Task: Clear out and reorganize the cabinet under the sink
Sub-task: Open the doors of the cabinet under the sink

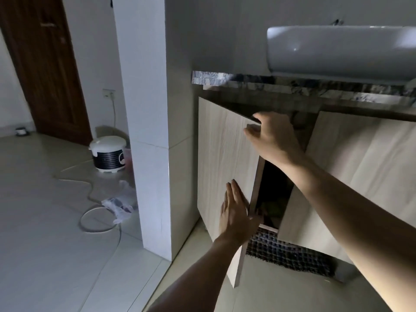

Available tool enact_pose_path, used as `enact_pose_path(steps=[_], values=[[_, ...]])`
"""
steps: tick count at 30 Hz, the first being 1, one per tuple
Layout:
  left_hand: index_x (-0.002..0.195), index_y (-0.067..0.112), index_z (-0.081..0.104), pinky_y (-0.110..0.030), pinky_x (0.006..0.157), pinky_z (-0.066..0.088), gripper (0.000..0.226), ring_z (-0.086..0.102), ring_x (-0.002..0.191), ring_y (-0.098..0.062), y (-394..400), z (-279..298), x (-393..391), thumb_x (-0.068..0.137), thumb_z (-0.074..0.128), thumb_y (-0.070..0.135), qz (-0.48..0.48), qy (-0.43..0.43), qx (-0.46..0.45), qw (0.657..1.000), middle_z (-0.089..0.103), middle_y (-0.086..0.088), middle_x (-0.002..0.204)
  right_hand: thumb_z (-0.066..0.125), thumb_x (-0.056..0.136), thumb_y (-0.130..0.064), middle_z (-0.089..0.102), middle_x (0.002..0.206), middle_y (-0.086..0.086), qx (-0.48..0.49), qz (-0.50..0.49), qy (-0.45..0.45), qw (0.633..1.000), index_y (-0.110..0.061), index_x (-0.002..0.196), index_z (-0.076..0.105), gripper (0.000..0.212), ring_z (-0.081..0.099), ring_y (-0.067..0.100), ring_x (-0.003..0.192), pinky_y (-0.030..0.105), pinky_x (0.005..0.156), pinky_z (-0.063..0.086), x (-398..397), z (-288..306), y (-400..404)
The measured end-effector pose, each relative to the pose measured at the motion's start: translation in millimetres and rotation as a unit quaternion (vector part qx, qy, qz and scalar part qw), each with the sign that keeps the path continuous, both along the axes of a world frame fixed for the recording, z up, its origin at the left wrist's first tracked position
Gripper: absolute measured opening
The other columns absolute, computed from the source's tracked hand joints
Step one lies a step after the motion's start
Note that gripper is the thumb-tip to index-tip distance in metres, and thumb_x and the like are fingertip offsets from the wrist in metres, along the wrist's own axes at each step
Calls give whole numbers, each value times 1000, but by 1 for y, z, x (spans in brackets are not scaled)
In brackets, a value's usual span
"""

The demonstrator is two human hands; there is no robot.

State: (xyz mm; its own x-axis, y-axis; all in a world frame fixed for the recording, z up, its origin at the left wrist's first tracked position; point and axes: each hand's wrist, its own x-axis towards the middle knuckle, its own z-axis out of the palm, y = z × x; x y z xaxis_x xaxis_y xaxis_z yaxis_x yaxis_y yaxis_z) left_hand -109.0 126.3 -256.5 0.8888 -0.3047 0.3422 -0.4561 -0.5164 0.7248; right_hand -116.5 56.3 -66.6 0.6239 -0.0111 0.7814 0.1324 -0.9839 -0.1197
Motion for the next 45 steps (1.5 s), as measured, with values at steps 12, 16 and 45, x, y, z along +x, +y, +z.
enact_pose_path(steps=[12, 16, 45], values=[[143, 14, 27, -12, 71, 55, 70, 64, 91, -13, 121, -4, 14, 82, 62, 7, -32, 33, -40, 998, 60, 8, 110, 61, 82, -50, 66, 92, -2, 82, 219, 160, 959, -12, 124, 43, 60, 61, 9, 77, 36, 82, 52, 4, -19, 89], [116, 12, 52, -14, 59, 50, 33, 61, 73, -13, 146, -3, 14, 85, 57, 2, 30, 71, -87, 993, 59, 14, 81, 59, 84, -53, 49, 127, 13, 32, 197, 186, 962, -6, 128, 38, 68, 57, 24, 100, 40, 88, 48, 12, -17, 116], [126, 8, 46, -41, 100, 46, 48, 48, 119, -28, 79, 12, 7, 85, 48, 33, 81, -136, -54, 986, 45, -15, 135, 46, 97, -38, 5, 160, 5, -9, 112, 310, 944, -18, 152, 6, 72, 11, 19, 147, 28, 116, 12, -16, -6, 38]])
